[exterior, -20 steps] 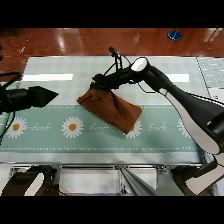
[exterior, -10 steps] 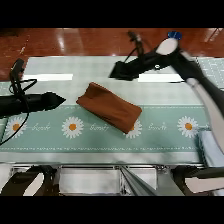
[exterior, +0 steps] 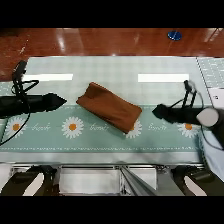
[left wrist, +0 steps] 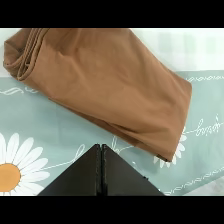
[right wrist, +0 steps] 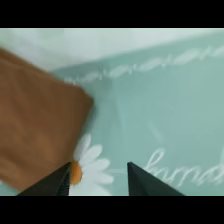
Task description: Fold the shirts.
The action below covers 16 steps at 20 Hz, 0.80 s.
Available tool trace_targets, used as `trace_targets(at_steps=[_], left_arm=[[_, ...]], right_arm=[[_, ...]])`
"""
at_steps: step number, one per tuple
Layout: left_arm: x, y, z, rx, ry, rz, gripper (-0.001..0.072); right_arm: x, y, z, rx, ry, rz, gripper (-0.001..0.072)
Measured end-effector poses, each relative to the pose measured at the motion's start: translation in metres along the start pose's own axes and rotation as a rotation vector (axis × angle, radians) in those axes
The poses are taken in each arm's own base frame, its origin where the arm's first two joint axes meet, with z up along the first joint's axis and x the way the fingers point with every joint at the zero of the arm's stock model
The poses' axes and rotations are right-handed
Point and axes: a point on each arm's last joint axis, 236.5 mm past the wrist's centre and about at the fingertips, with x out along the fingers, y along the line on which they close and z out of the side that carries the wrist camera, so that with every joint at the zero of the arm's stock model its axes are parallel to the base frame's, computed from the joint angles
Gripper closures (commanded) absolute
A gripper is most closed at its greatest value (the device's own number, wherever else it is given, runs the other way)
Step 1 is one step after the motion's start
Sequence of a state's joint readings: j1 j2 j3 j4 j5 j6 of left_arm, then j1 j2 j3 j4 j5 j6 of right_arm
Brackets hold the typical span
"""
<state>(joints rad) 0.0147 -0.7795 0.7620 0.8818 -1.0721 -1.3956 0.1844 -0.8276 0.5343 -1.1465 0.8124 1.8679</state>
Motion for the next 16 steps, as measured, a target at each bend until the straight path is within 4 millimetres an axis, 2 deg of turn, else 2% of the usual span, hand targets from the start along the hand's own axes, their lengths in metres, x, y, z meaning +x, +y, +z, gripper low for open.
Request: trace_targets(at_steps=[3,6,9,13,14,15,16], left_arm=[[0.003,-0.001,-0.005,0.002,0.014,-0.004,0.0691],[0.008,-0.003,-0.012,0.005,0.036,-0.009,0.0691],[0.012,-0.003,-0.018,0.006,0.056,-0.013,0.0691],[0.014,-0.003,-0.018,0.005,0.054,-0.012,0.0691],[0.015,-0.003,-0.017,0.005,0.05,-0.011,0.0691],[0.015,-0.003,-0.017,0.005,0.049,-0.011,0.0691],[0.015,-0.003,-0.016,0.005,0.046,-0.011,0.0691]], right_arm=[[0.032,-0.008,-0.034,0.116,0.053,0.051,0.0293],[0.057,-0.002,-0.05,0.187,0.107,0.109,0.0293],[0.075,0.017,-0.052,0.239,0.162,0.182,0.0295],[0.097,0.044,-0.044,0.27,0.226,0.273,0.032],[0.102,0.051,-0.041,0.27,0.24,0.294,0.0444],[0.107,0.057,-0.037,0.259,0.247,0.308,0.0624],[0.11,0.066,-0.03,0.241,0.252,0.335,0.0683]])
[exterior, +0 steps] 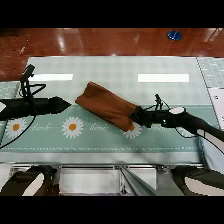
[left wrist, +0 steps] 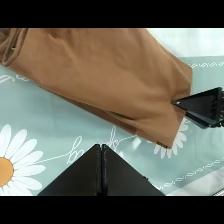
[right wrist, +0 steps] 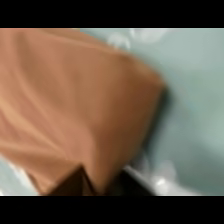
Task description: Fold the shirts.
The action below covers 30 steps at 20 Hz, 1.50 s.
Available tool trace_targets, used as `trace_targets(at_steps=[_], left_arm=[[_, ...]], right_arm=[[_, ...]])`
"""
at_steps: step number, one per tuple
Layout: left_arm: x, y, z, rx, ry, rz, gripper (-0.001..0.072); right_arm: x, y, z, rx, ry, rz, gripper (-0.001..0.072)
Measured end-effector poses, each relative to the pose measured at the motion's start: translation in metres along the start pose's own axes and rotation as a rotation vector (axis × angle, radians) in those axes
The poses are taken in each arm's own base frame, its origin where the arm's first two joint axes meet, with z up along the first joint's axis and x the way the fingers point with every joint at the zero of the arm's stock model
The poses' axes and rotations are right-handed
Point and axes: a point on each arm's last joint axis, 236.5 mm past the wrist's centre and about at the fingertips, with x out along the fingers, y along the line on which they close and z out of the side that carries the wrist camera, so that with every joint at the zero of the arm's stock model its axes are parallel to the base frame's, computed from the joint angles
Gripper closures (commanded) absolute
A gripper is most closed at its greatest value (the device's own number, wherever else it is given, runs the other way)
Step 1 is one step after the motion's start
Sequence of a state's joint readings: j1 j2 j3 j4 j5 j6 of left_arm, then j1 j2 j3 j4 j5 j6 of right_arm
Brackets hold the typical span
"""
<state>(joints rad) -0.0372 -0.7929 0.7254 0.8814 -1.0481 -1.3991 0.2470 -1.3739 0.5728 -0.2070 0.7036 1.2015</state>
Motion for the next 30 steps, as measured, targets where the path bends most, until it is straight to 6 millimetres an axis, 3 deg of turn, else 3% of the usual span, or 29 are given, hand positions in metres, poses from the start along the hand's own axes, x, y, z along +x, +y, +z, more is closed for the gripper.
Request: trace_targets(at_steps=[3,6,8,10,14,17,22,27,30], left_arm=[[0.0,0.0,0.001,-0.001,-0.002,0.001,0.0691],[0.001,0.001,0.002,-0.003,-0.006,0.003,0.069],[0.002,0.002,0.002,-0.004,-0.004,0.004,0.0691],[0.002,0.002,0.002,-0.005,-0.005,0.004,0.0691],[0.002,0.003,0.005,0.009,-0.016,0.007,0.069],[0.003,0.004,0.006,0.029,-0.022,0.009,0.069],[0.003,0.004,0.008,0.044,-0.029,0.01,0.069],[0.004,0.005,0.01,0.059,-0.034,0.013,0.069],[0.007,0.007,0.009,0.057,-0.027,0.016,0.069]], right_arm=[[0.001,0.05,0.011,-0.133,0.045,0.107,0.0684],[-0.021,0.104,0.028,-0.332,0.077,0.147,0.0684],[-0.05,0.136,0.045,-0.461,0.053,0.115,0.0684],[-0.091,0.166,0.068,-0.561,-0.014,0.068,0.0684],[-0.192,0.204,0.106,-0.648,-0.156,-0.008,0.0684],[-0.272,0.196,0.131,-0.599,-0.253,-0.077,0.0684],[-0.389,0.138,0.147,-0.364,-0.406,-0.18,0.0684],[-0.483,0.054,0.116,-0.065,-0.553,-0.339,0.0684],[-0.518,-0.001,0.082,0.144,-0.654,-0.409,0.0684]])
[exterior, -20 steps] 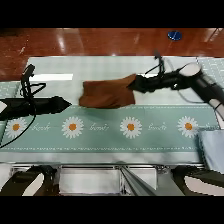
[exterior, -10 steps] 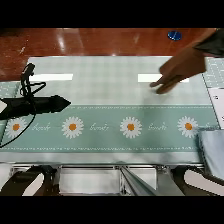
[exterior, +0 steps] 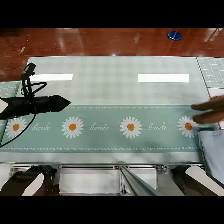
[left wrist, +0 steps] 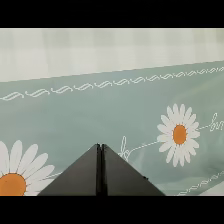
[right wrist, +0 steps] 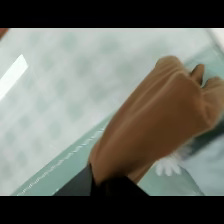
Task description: Fold the shirts.
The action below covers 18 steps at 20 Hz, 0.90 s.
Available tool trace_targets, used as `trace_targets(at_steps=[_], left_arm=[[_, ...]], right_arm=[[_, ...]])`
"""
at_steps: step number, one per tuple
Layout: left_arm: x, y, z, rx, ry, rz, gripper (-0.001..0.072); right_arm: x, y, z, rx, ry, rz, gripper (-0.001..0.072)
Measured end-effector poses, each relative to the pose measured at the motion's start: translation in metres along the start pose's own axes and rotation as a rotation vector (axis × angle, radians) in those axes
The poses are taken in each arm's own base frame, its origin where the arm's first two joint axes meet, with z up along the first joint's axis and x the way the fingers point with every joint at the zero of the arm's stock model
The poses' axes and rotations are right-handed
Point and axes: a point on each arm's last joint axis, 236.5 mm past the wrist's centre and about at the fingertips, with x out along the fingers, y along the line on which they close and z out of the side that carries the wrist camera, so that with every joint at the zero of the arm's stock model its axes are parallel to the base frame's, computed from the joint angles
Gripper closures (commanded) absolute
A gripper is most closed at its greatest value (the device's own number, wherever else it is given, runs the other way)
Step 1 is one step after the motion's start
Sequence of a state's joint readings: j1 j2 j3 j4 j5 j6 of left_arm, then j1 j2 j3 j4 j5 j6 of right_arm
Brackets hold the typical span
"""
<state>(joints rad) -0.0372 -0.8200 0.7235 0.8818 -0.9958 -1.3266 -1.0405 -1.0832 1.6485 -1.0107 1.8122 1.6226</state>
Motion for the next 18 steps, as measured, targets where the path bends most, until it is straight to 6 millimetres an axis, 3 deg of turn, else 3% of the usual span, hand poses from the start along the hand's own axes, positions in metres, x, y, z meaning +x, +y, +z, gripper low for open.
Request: trace_targets(at_steps=[2,4,7,8,9,10,11,15,16,18], left_arm=[[0.002,0.001,-0.001,-0.002,0.006,0.001,0.069],[0.003,0.002,-0.001,-0.005,0.009,0.002,0.069],[0.004,0.003,-0.002,-0.007,0.013,0.003,0.069],[0.004,0.002,-0.001,-0.008,0.012,0.0,0.069],[0.004,0.001,-0.001,-0.013,0.013,-0.006,0.0691],[0.004,-0.001,-0.001,-0.017,0.012,-0.016,0.069],[0.004,-0.004,-0.001,-0.022,0.009,-0.027,0.069],[0.004,-0.013,0.01,-0.019,-0.035,-0.065,0.069],[0.002,-0.014,0.016,-0.016,-0.057,-0.068,0.069],[-0.008,-0.019,0.036,-0.009,-0.113,-0.074,0.069]], right_arm=[[-0.006,-0.043,-0.02,0.134,-0.019,-0.082,0.0683],[-0.009,-0.085,-0.057,0.284,-0.002,-0.193,0.0683],[-0.005,-0.122,-0.105,0.418,0.037,-0.322,0.0683],[-0.004,-0.131,-0.117,0.437,0.052,-0.362,0.0643],[-0.005,-0.139,-0.127,0.446,0.068,-0.407,0.0413],[-0.006,-0.147,-0.135,0.449,0.085,-0.455,0.0297],[-0.008,-0.154,-0.142,0.442,0.103,-0.506,0.0293],[-0.017,-0.174,-0.148,0.381,0.125,-0.659,0.0325],[-0.016,-0.176,-0.144,0.357,0.109,-0.675,0.0419],[-0.011,-0.172,-0.122,0.273,0.048,-0.656,0.0682]])
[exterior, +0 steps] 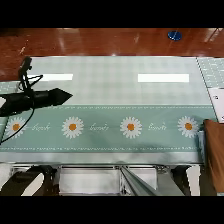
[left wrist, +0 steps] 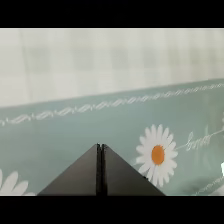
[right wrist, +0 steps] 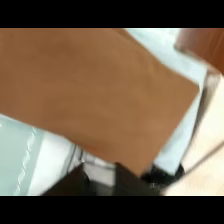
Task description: Fold the shirts.
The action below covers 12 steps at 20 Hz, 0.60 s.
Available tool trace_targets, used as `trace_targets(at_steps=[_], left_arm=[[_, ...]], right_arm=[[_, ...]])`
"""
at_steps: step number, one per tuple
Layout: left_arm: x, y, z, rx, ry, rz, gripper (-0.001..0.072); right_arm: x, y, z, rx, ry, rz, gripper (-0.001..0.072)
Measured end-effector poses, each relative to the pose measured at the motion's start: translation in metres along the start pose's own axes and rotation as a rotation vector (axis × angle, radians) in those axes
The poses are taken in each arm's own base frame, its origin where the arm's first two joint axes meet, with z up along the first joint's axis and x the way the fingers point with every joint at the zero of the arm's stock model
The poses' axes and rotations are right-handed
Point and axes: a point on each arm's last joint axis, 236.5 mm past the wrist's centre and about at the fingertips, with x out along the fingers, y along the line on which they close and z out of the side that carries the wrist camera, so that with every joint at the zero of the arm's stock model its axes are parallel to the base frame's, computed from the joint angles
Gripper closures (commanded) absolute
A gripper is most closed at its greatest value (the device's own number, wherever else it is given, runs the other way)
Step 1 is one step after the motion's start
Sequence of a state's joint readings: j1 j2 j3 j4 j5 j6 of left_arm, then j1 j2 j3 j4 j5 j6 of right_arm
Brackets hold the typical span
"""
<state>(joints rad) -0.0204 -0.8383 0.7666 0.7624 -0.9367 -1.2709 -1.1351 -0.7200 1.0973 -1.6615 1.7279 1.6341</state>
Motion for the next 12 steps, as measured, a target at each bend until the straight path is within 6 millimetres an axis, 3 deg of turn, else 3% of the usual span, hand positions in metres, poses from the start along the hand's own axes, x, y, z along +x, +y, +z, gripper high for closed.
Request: trace_targets(at_steps=[1,3,5,6,8,9,11,12], left_arm=[[-0.007,-0.005,0.014,0.011,-0.034,-0.006,0.069],[-0.029,-0.024,0.051,0.057,-0.12,-0.025,0.0691],[-0.056,-0.052,0.093,0.131,-0.216,-0.05,0.0692],[-0.07,-0.069,0.111,0.173,-0.253,-0.067,0.0692],[-0.084,-0.102,0.132,0.239,-0.277,-0.111,0.0692],[-0.083,-0.114,0.134,0.254,-0.258,-0.134,0.0692],[-0.062,-0.12,0.116,0.282,-0.152,-0.125,0.0692],[-0.045,-0.109,0.104,0.286,-0.087,-0.075,0.0692]], right_arm=[[-0.003,0.015,0.013,-0.045,-0.05,0.046,0.0683],[-0.018,0.069,0.041,-0.171,-0.162,0.209,0.0683],[-0.049,0.147,0.056,-0.325,-0.248,0.426,0.0683],[-0.069,0.193,0.054,-0.421,-0.275,0.547,0.0683],[-0.101,0.276,0.026,-0.64,-0.279,0.721,0.0683],[-0.109,0.31,0.002,-0.754,-0.258,0.77,0.0683],[-0.104,0.363,-0.054,-0.975,-0.203,0.785,0.0683],[-0.09,0.383,-0.081,-1.077,-0.172,0.745,0.0683]])
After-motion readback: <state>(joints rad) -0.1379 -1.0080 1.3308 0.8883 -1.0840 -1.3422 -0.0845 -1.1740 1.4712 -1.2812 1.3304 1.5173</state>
